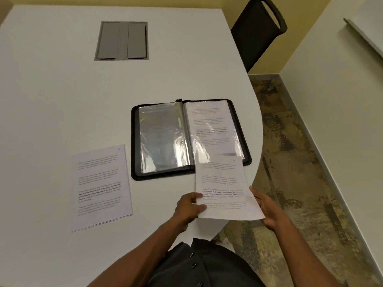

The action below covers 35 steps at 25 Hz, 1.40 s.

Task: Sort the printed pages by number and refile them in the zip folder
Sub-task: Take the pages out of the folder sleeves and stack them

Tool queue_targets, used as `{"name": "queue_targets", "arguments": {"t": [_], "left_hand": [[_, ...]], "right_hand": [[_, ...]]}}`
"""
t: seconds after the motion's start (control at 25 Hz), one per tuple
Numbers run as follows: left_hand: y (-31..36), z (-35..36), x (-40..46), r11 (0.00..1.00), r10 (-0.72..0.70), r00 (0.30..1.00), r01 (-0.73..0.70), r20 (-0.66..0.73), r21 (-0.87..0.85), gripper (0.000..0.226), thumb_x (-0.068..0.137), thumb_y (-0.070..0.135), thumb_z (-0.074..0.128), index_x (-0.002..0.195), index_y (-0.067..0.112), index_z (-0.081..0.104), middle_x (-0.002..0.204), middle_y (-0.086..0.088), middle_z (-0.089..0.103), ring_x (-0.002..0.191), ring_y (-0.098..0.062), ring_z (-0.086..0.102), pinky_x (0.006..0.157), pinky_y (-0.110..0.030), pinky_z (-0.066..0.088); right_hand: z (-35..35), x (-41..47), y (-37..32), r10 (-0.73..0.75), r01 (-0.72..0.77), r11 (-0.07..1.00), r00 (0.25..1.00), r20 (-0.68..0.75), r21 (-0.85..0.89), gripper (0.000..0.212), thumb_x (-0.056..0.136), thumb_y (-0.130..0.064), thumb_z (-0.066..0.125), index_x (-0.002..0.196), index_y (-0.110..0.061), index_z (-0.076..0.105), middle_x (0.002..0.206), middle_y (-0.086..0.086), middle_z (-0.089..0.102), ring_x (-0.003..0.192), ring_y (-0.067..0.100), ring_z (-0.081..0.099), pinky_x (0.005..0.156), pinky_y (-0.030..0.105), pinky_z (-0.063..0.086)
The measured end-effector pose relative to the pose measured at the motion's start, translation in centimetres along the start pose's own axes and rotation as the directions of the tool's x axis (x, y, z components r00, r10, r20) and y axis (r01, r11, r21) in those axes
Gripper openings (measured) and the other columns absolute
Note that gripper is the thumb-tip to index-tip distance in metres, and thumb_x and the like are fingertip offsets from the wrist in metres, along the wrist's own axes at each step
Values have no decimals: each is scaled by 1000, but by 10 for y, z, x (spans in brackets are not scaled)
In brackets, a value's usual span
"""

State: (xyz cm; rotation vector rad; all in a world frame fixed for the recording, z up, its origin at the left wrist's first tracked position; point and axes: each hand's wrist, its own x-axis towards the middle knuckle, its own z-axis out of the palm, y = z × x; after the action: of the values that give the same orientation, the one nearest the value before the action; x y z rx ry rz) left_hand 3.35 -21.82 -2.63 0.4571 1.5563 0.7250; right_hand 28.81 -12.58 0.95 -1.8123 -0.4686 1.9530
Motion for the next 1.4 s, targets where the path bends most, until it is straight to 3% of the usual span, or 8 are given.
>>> {"name": "queue_targets", "arguments": {"t": [0.12, 0.28, 0.44, 0.56, 0.76, 0.92, 1.12, 1.4], "left_hand": [[0, -8, -14, 999, 1, 999, 2, 54, -46, 43, 81, 4, 77, 120, 18, 63, 122, -6, 61, 106, -19, 64, 82, -31, 61], [15, -33, -34, 991, 0, 992, 16, 126, -132, 47, 82, -1, 74, 125, 15, 63, 125, -5, 62, 110, -23, 64, 86, -34, 60], [36, -73, -61, 978, 45, 983, -7, 176, -210, 44, 83, -8, 69, 122, 12, 66, 121, -4, 69, 104, -23, 70, 81, -31, 59], [41, -108, -82, 958, 91, 985, -45, 149, -284, 40, 84, -7, 69, 119, 12, 68, 116, -3, 72, 101, -23, 72, 81, -32, 59], [26, -172, -109, 956, 174, 981, -189, -88, -223, 27, 91, 11, 69, 115, 23, 73, 114, 7, 73, 104, -17, 70, 90, -33, 55], [-5, -233, -114, 949, 177, 929, -248, -324, -192, 28, 92, 4, 65, 109, 24, 75, 122, 8, 68, 111, -18, 65, 88, -31, 56], [-34, -301, -106, 984, 140, 834, -175, -533, -15, 32, 91, 2, 62, 110, 26, 72, 121, 5, 66, 109, -21, 62, 76, -25, 52], [-53, -351, -73, 987, 127, 793, -40, -595, 157, 28, 91, 4, 65, 115, 17, 72, 122, -4, 67, 104, -22, 62, 86, -30, 51]], "right_hand": [[7, -6, -10, 45, -44, 999, 999, 26, -26, 61, 81, -22, 71, 135, 2, 55, 121, 25, 68, 102, 40, 69, 80, 45, 60], [26, -24, -17, 46, -45, 999, 986, 160, -11, 58, 81, -7, 67, 135, 2, 50, 111, 27, 69, 81, 34, 74, 59, 39, 62], [52, -39, -20, -35, 41, 999, 946, 324, -15, 83, 70, -12, 84, 143, -2, 46, 137, 32, 54, 112, 47, 62, 82, 52, 58], [84, -53, -18, -93, 114, 993, 921, 378, -36, 75, 74, -13, 82, 141, -4, 48, 140, 32, 51, 126, 53, 52, 103, 64, 44], [164, -75, -14, -232, 317, 931, 896, 379, -179, 40, 89, -5, 67, 129, -8, 61, 121, 20, 69, 113, 43, 65, 99, 59, 50], [241, -66, 13, -242, 389, 832, 896, 371, -396, 22, 92, -4, 65, 114, -7, 69, 108, 10, 76, 100, 30, 73, 91, 47, 58], [322, -39, 51, -260, 436, 707, 892, 369, -557, 10, 88, -5, 71, 97, -2, 69, 92, 9, 76, 89, 28, 73, 74, 39, 61], [396, -5, 85, -237, 377, 614, 926, 293, -693, 10, 84, -11, 76, 90, -9, 68, 92, 5, 74, 76, 18, 67, 60, 29, 53]]}}
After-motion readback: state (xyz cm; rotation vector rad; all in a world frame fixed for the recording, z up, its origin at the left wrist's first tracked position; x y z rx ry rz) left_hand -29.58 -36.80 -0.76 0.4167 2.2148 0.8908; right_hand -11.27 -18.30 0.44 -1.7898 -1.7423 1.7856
